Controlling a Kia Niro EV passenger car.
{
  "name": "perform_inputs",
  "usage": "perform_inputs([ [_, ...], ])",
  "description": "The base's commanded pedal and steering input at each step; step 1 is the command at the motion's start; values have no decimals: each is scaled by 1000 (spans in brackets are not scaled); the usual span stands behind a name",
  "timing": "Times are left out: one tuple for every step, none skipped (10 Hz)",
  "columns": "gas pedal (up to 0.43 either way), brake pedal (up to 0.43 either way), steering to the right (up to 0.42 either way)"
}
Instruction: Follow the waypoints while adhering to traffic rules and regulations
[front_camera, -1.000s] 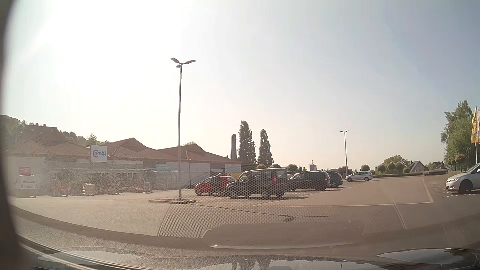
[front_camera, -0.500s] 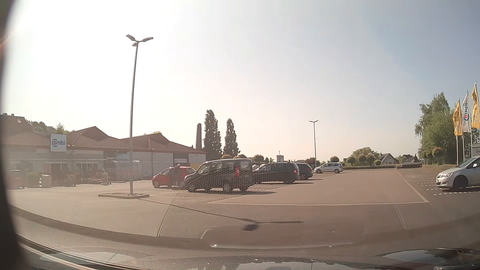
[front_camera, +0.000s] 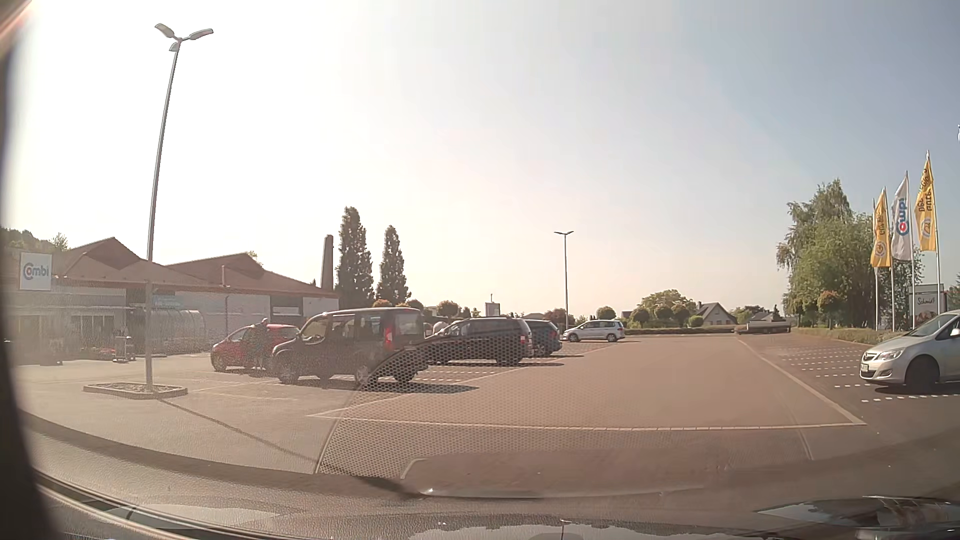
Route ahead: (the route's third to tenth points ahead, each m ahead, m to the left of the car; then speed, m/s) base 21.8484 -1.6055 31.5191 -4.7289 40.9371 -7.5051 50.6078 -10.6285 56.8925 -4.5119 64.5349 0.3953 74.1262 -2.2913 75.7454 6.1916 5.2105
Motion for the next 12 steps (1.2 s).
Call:
perform_inputs([
  [248,0,178],
  [248,0,167],
  [248,0,165],
  [248,0,162],
  [248,0,156],
  [248,0,149],
  [248,0,141],
  [248,0,129],
  [248,0,116],
  [248,0,109],
  [248,0,97],
  [248,0,78],
])
